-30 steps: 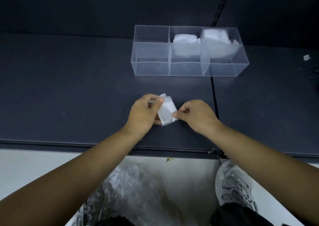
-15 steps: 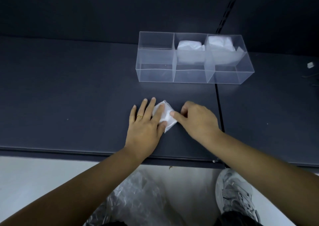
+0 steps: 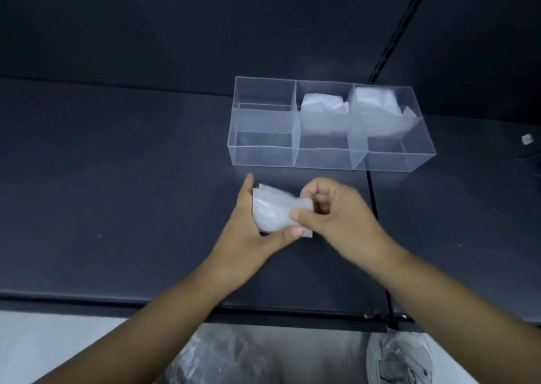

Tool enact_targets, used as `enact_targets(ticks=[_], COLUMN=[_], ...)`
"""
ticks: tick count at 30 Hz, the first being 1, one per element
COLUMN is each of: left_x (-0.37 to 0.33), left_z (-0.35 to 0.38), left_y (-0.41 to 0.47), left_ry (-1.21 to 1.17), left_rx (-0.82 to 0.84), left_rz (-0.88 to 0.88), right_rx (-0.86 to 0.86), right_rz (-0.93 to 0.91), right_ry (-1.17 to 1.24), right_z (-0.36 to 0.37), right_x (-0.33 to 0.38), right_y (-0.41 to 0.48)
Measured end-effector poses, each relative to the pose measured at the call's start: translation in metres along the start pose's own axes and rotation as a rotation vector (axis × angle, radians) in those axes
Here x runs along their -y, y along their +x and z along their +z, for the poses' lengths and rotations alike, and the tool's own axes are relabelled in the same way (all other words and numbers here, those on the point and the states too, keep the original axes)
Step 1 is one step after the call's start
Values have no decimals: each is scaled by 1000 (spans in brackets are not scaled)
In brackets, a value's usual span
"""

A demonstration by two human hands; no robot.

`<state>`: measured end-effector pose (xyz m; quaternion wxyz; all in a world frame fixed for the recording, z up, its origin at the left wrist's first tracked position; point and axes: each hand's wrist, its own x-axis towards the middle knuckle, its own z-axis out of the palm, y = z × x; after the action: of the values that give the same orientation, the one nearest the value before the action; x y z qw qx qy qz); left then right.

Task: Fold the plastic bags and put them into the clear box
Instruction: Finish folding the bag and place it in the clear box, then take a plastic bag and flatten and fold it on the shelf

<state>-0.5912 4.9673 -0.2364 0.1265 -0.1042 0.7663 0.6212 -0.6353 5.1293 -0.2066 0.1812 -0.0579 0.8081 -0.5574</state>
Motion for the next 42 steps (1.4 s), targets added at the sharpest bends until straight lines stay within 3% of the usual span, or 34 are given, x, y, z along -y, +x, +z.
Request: enact_targets(ticks=[2, 5, 10, 14, 17, 22, 25, 28, 31, 33, 36, 38, 39, 42], left_x=[-18, -45, -51, -23, -8, 3, 12, 32, 56, 72, 84, 88, 89, 93], left_z=[-11, -19, -21, -11, -11, -21, -31, -42, -50, -54, -57, -58, -58, -57], left_y=[8, 27, 49, 37, 33, 14, -4, -29, -55, -70, -85, -92, -94, -99], left_ry=[-241, -273, 13, 493, 621, 695, 740, 809, 915, 1042, 1158, 1165, 1165, 1160], left_rx=[70, -9, -289, -254, -227, -257, -264, -230, -177, -146, -119, -121, -120, -106], left_rz=[23, 178, 305, 369, 367, 356, 340, 316, 236, 222, 230, 227, 225, 214], right_rx=[45, -12, -423, -466, -494, -580, -615, -463, -52, 327, 763, 807, 783, 688], right_rz=[-40, -63, 0, 113, 148, 52, -109, -396, -581, -546, -188, 114, 161, 32], right_ry=[84, 146, -69, -597, -845, -789, -668, -510, -454, -519, -673, -762, -848, -1060], right_z=[-19, -47, -93, -97, -93, -99, -89, -50, 10, 47, 86, 100, 105, 120], right_x=[15, 34, 42, 19, 9, 18, 28, 29, 8, -22, -78, -113, -125, -150], right_y=[6, 30, 117, 169, 181, 166, 124, 47, -46, -93, -127, -139, -145, -159])
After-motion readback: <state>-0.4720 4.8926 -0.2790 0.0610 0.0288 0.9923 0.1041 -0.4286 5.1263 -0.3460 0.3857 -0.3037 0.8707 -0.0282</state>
